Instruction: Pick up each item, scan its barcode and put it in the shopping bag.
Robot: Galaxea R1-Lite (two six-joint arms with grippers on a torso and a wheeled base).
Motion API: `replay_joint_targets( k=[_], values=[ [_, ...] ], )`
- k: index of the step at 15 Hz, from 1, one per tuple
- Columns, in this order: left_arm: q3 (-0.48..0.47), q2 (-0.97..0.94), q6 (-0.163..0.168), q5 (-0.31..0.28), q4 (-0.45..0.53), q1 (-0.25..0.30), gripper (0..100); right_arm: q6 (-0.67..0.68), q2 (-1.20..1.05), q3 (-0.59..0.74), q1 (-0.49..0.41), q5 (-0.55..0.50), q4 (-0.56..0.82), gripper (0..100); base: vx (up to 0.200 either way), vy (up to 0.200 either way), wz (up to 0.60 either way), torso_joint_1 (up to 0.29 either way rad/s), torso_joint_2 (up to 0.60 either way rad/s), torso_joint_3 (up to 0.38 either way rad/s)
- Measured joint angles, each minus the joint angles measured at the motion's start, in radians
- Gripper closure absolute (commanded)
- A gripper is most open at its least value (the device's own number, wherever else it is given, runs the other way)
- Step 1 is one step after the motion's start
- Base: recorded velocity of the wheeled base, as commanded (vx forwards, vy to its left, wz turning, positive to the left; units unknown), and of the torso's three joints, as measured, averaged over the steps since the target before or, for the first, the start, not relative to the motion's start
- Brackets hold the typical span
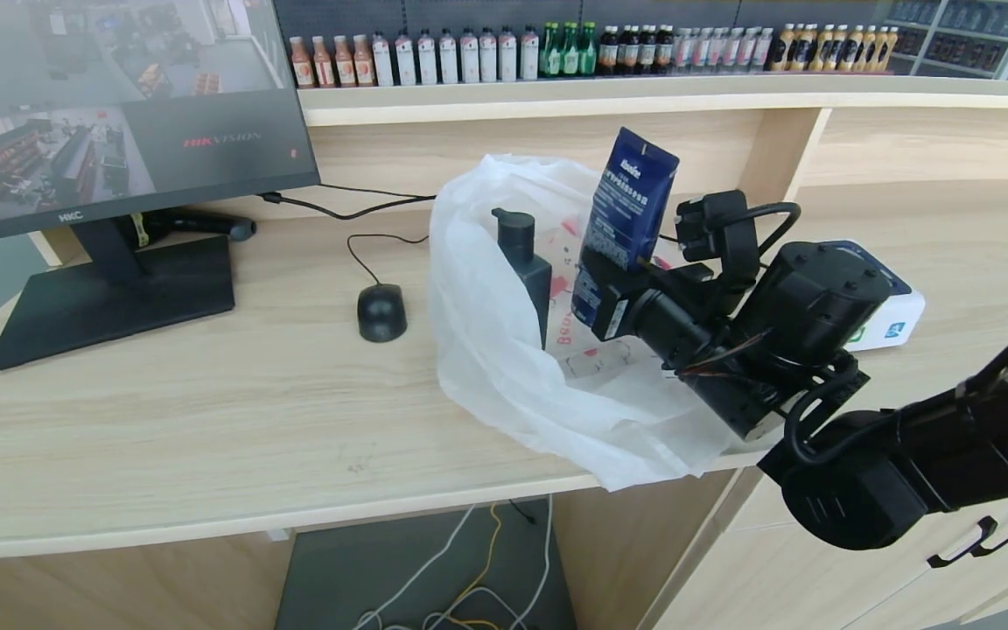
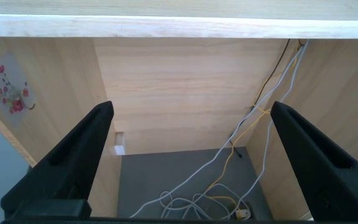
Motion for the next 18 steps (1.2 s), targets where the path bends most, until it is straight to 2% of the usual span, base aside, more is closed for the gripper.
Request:
replay_joint_targets(
  k=[18],
  values=[
    [0.0, 0.0, 0.0, 0.0, 0.0, 0.0, 0, -0.001, 0.043, 0.026, -0.011, -0.001, 0.006, 100, 0.0, 0.0, 0.0, 0.0, 0.0, 0.0]
  ],
)
